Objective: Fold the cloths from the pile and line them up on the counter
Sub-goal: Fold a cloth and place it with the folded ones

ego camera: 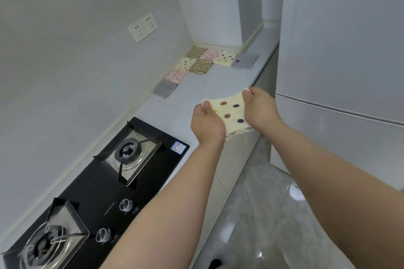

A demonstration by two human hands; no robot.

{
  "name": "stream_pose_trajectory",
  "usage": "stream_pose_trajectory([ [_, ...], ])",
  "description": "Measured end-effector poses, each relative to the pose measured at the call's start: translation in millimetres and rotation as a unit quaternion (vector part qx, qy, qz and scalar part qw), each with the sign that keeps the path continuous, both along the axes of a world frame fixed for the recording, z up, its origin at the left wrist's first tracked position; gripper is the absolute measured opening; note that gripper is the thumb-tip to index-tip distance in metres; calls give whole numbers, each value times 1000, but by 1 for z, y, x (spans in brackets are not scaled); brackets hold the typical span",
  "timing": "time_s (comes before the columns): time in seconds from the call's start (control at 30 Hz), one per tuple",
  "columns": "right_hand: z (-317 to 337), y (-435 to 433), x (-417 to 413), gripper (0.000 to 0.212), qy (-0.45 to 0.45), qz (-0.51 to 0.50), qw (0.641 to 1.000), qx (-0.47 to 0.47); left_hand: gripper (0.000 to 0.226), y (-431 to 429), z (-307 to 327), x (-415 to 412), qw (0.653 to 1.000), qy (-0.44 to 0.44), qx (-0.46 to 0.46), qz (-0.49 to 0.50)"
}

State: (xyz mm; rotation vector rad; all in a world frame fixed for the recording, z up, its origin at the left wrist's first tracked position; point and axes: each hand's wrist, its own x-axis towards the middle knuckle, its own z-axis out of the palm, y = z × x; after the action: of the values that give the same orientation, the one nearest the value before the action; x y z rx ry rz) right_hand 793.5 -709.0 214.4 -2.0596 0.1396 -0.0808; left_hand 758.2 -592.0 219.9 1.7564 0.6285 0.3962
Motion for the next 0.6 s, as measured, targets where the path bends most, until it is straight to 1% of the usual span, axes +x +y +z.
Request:
stream_pose_trajectory([
  [0.17,-7,1,52,33,13,11,1000,-14,38,1,-8,50,1000,3,-19,10],
  [0.33,-28,28,131,31,12,34,999,-23,40,28,-39,125,999,-3,-26,32],
  [0.47,-66,54,217,25,16,73,993,-93,40,54,-82,208,999,4,-27,41],
  [0.6,-122,88,317,30,76,67,992,-80,41,84,-129,302,994,69,-50,71],
])
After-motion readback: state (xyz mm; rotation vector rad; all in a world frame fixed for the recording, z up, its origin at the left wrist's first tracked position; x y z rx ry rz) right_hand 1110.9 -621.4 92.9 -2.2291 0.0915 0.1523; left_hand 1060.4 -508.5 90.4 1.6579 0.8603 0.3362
